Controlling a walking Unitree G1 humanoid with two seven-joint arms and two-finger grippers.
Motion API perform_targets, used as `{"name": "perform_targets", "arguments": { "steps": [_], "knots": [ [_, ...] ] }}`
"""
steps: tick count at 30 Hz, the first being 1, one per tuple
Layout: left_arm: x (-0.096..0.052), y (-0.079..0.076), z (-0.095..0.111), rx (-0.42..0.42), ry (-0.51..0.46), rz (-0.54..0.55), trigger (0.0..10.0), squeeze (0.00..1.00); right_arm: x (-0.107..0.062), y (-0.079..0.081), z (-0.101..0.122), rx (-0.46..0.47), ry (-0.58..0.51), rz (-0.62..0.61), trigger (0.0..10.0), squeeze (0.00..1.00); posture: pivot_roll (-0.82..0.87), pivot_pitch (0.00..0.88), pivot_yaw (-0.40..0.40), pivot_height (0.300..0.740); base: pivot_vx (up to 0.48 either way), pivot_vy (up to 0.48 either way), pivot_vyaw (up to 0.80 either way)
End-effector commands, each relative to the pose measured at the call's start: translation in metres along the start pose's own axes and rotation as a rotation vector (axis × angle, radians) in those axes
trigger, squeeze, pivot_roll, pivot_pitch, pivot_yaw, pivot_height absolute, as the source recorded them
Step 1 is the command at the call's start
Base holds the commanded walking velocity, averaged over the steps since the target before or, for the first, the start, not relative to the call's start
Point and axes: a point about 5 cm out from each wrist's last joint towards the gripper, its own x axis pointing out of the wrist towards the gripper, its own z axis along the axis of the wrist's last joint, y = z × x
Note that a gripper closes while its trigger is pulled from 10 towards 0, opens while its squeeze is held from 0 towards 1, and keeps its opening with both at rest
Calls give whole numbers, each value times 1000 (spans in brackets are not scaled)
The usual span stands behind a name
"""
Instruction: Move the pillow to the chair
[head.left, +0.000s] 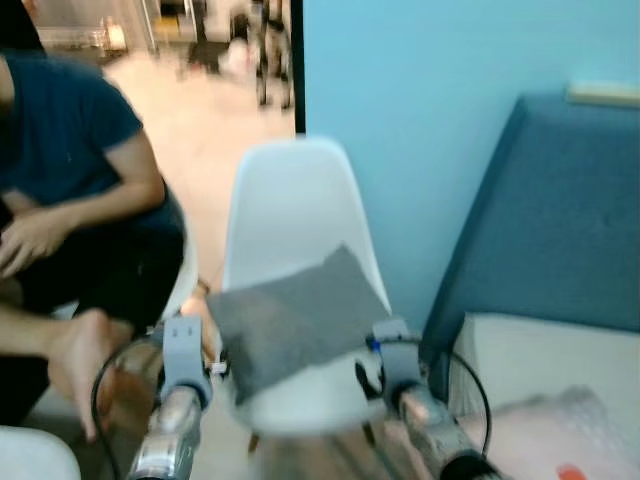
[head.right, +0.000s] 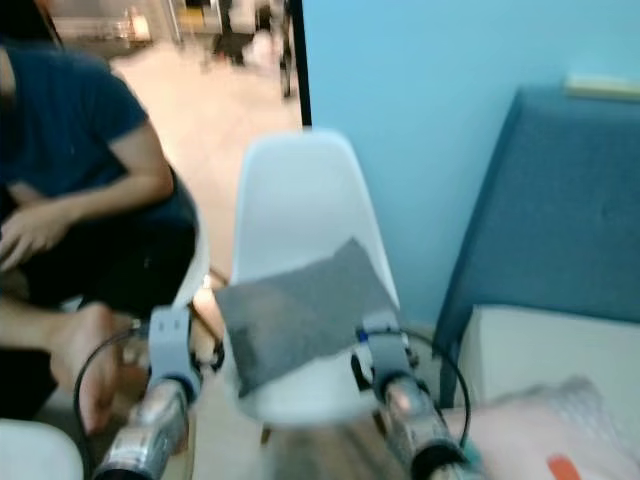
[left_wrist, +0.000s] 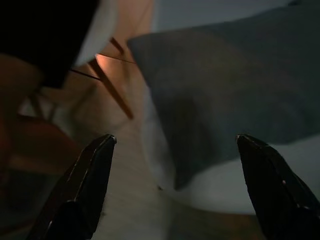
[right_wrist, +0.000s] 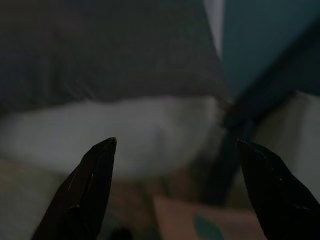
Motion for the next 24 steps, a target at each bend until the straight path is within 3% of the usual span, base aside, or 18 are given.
{"name": "perform_targets", "arguments": {
  "steps": [1, 22, 24],
  "knots": [
    [-1, 4, -7, 18, 35, 10, 10000, 0, 0, 5, -1, 7, 10, 16, 10000, 0, 37, 89, -21, 740, 0, 0, 0],
    [2, 7, 1, 26, 5, -3, 10000, 0, 1, 4, -1, 7, 29, 27, 10000, 0, 40, 91, -18, 740, 0, 0, 0],
    [2, 6, 1, 59, 2, -10, 10000, 0, 1, 3, -1, 8, 29, 25, 10000, 0, 41, 92, -15, 740, 0, -480, 0]
  ]
}}
